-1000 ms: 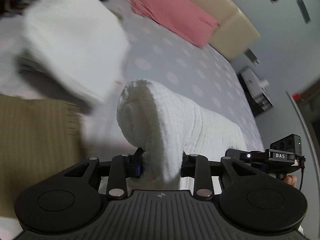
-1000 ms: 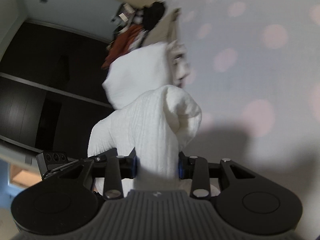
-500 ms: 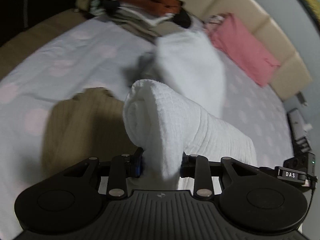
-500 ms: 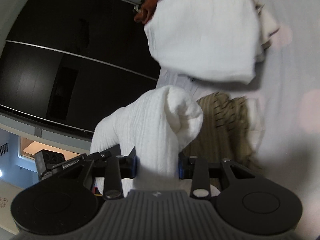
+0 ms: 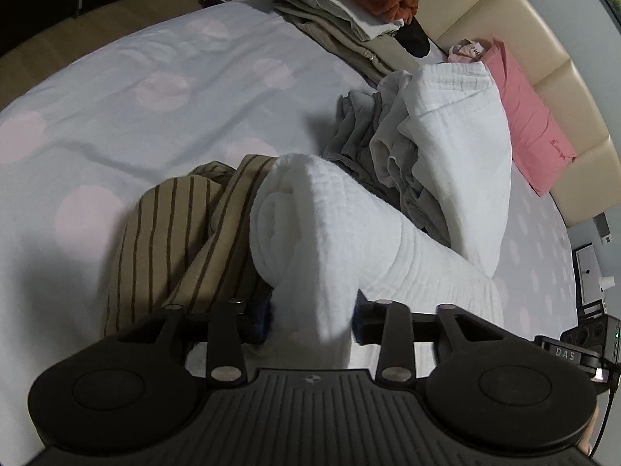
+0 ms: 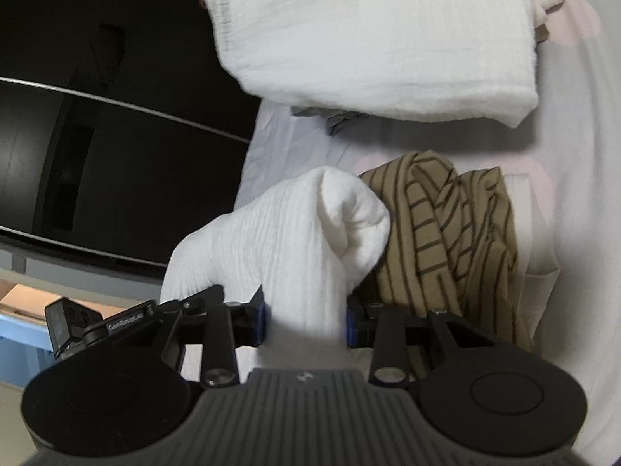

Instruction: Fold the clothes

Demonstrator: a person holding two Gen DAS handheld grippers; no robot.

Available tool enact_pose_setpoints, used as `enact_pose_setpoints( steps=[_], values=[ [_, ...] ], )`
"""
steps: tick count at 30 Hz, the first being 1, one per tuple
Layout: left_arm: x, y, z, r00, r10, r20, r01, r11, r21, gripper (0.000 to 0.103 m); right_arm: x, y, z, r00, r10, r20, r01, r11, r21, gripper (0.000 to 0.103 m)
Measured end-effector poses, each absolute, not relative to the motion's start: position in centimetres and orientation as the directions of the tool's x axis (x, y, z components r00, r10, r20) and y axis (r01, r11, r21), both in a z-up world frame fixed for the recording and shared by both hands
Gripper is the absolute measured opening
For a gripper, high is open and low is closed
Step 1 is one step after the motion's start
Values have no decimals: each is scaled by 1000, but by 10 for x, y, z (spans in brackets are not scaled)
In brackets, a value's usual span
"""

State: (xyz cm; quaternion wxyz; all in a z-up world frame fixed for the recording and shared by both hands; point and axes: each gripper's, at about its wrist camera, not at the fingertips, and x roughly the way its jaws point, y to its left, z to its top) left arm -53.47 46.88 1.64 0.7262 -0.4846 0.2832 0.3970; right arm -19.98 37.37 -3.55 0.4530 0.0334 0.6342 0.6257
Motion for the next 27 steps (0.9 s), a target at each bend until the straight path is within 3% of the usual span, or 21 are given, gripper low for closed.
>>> enact_pose_setpoints(
  steps=[2,4,7,9,11,14,16,19,27],
  values=[
    [-541,468,19,532,320,-784,-846,230,-480,54,-199,376,-37,-577,602,-552,-543,222,810,40],
    [-552,466,26,534,344,-773,-846,220,-486,58,-196,375,-38,-561,596,-575,-566,231,792,50],
    [-578,464,43,483,411,-773,-871,131,-474,59,-184,369,-28,-500,619,-606,-613,241,753,63],
    [-593,459,58,439,466,-768,-886,85,-455,59,-172,356,-12,-439,667,-602,-649,228,726,63],
    [-599,450,74,456,499,-737,-876,104,-471,59,-161,342,8,-395,731,-557,-665,190,722,59],
    [-589,434,88,574,452,-683,-813,212,-543,59,-159,324,34,-446,779,-441,-651,55,757,44],
    [-574,424,93,591,419,-689,-806,278,-523,59,-172,320,42,-532,738,-415,-641,-31,767,24],
    [-551,413,89,589,367,-720,-805,352,-478,57,-199,320,39,-624,651,-433,-624,-81,777,5],
    [-533,415,40,499,279,-821,-853,326,-407,51,-241,327,-2,-612,526,-590,-702,-19,712,2]
  ],
)
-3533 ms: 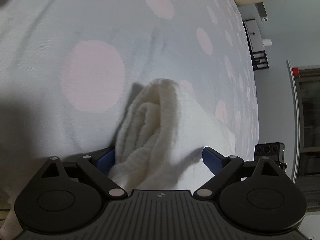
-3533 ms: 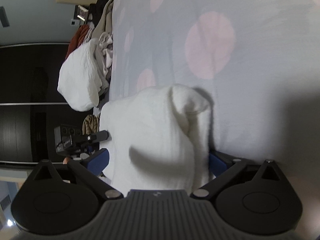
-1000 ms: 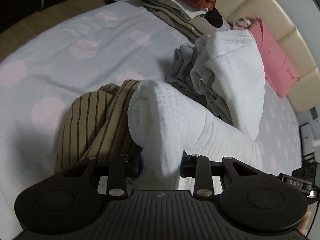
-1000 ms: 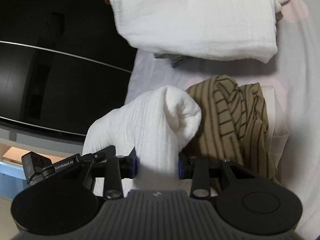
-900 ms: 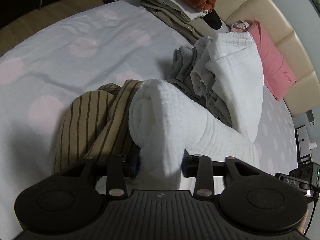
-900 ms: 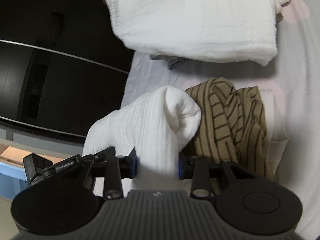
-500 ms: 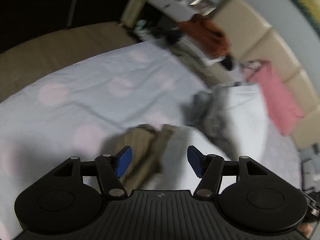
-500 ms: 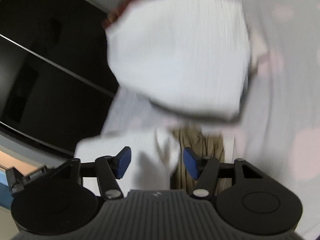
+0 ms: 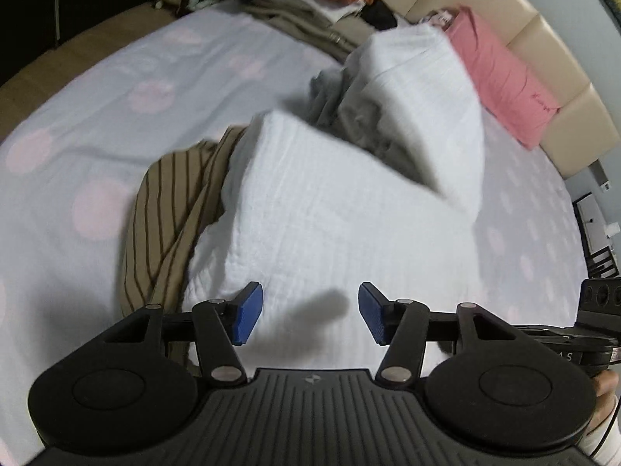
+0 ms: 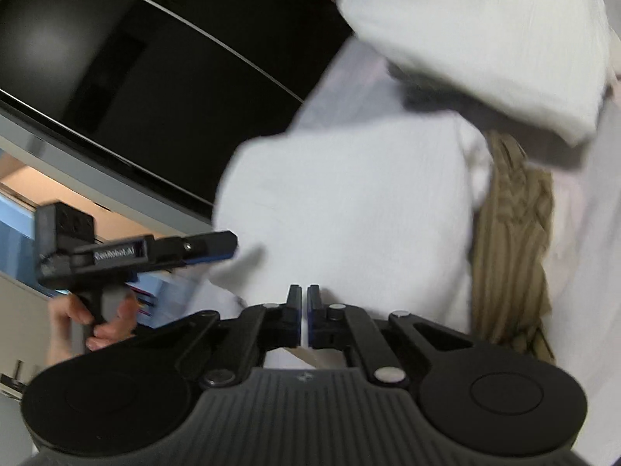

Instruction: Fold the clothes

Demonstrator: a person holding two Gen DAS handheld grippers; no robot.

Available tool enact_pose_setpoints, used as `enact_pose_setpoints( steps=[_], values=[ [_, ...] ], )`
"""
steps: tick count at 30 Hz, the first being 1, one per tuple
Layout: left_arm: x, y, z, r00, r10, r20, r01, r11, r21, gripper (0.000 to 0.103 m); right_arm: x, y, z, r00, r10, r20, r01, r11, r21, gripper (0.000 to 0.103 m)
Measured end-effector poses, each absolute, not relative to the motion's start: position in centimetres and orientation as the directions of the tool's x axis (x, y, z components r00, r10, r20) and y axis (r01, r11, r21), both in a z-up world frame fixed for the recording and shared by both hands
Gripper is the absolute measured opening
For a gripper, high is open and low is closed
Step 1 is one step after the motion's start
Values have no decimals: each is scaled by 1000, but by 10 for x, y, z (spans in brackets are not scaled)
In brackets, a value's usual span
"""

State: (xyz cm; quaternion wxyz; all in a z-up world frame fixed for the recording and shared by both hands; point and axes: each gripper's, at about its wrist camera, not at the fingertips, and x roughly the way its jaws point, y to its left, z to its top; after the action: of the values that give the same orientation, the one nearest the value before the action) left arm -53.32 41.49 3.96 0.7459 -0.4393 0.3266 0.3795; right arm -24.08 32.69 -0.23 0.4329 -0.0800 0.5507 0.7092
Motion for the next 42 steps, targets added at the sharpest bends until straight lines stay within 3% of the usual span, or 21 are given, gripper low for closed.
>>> enact_pose_setpoints(
  steps=[4,7,9,13,15,17,18,19,23,27,31,35,42],
  values=[
    [-547,418,23,513,262,-817,-848,304,-435,41,-239,322,-19,-554,501,-665,-749,48,661,0],
    [-554,417,22,543,279,-792,-833,295,-468,41,-232,317,-22,-544,513,-663,-749,58,660,0],
    [-556,412,25,545,310,-779,-832,313,-458,43,-227,317,-19,-526,527,-667,-760,59,647,0],
    [-543,388,38,469,427,-773,-863,407,-299,58,-222,305,-7,-483,573,-661,-781,59,622,1],
    [-536,376,43,441,478,-759,-870,437,-230,59,-222,296,4,-453,613,-648,-798,45,601,4],
    [-532,363,47,426,533,-731,-881,428,-201,59,-223,285,18,-390,666,-636,-849,8,528,28],
    [-529,358,49,414,561,-717,-889,418,-187,60,-221,280,23,-363,693,-623,-867,-5,499,62],
    [-526,352,51,401,582,-707,-894,416,-164,60,-219,276,28,-339,721,-605,-880,-15,475,83],
    [-507,331,64,344,661,-666,-907,418,-53,62,-209,257,48,-228,804,-549,-937,-27,349,94],
    [-483,306,78,298,761,-575,-916,397,50,64,-196,241,61,-95,856,-508,-978,15,207,97],
    [-452,279,93,243,862,-446,-924,345,163,73,-182,219,69,56,890,-452,-990,109,92,98],
    [-413,259,114,243,897,-370,-925,329,189,74,-164,189,82,203,899,-387,-977,214,-14,102],
    [-335,236,137,338,856,-391,-911,402,94,76,-112,138,111,314,876,-365,-948,311,-70,102]
  ],
)
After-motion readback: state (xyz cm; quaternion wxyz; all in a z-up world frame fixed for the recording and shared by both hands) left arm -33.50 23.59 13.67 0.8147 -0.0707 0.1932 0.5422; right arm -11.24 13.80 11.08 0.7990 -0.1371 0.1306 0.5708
